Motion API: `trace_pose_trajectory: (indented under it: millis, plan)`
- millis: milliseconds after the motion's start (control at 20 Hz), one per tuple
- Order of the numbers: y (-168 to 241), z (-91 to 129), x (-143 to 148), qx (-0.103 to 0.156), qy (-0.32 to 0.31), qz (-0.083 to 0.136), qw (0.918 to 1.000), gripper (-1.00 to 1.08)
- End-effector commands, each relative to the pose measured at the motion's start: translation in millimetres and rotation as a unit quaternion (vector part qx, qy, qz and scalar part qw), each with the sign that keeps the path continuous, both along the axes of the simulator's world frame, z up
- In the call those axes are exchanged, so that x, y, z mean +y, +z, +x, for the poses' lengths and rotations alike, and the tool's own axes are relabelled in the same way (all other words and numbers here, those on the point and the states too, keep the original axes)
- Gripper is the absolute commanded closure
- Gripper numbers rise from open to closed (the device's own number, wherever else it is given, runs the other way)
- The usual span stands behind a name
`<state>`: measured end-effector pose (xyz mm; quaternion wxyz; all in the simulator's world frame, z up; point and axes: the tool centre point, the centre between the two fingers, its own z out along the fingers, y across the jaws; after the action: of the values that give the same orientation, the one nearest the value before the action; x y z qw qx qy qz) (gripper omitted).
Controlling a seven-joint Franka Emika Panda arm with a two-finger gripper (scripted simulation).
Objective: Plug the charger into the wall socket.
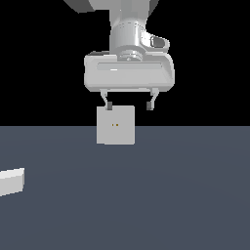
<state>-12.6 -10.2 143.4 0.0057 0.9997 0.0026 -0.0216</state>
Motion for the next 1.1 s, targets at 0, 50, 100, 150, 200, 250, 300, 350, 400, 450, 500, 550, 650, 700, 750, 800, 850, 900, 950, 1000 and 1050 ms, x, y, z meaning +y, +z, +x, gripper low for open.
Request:
trace_pose_trajectory:
  millis: [0,50,100,150,200,250,300,350,400,450,500,550,650,700,750,800,850,900,950,1000,1050]
  plan:
    - [0.0,0.0,0.0,0.000,0.000,0.000,1.0000,-0.92]
    - [-0.1,-0.1,0.3,0.000,0.000,0.000,1.0000,-0.92]
    - [-0.5,-0.2,1.4,0.000,0.002,0.000,1.0000,-0.92]
    - [-1.2,-0.5,3.1,-0.001,0.004,0.000,1.0000,-0.92]
    - [-2.1,-0.9,5.5,-0.002,0.008,0.001,1.0000,-0.92]
    - [-3.2,-1.5,8.5,-0.003,0.012,0.001,0.9999,-0.92]
    - [-4.7,-2.2,12.3,-0.004,0.018,0.002,0.9998,-0.92]
    - [-6.3,-3.1,16.7,-0.005,0.024,0.002,0.9997,-0.92]
    - [-8.2,-4.1,21.7,-0.007,0.031,0.003,0.9995,-0.92]
    - [-10.4,-5.4,27.3,-0.009,0.040,0.004,0.9992,-0.92]
    - [-12.8,-7.0,33.6,-0.011,0.049,0.005,0.9987,-0.92]
    - [-15.4,-8.8,40.5,-0.013,0.059,0.006,0.9982,-0.92]
    - [-21.3,-13.4,55.9,-0.018,0.082,0.008,0.9965,-0.92]
    - [-24.6,-16.2,64.4,-0.021,0.094,0.009,0.9953,-0.92]
    - [-28.1,-19.5,73.4,-0.024,0.108,0.010,0.9938,-0.92]
    - [-31.8,-23.2,82.8,-0.027,0.122,0.012,0.9921,-0.92]
    - [-35.7,-27.4,92.7,-0.030,0.137,0.013,0.9900,-0.92]
    - [-39.9,-32.1,102.9,-0.033,0.153,0.015,0.9876,-0.92]
    - [-44.1,-37.2,113.1,-0.037,0.169,0.016,0.9848,-0.92]
    - [-48.1,-42.3,122.7,-0.040,0.184,0.018,0.9819,-0.92]
    - [-51.8,-47.2,131.4,-0.043,0.198,0.019,0.9791,-0.92]
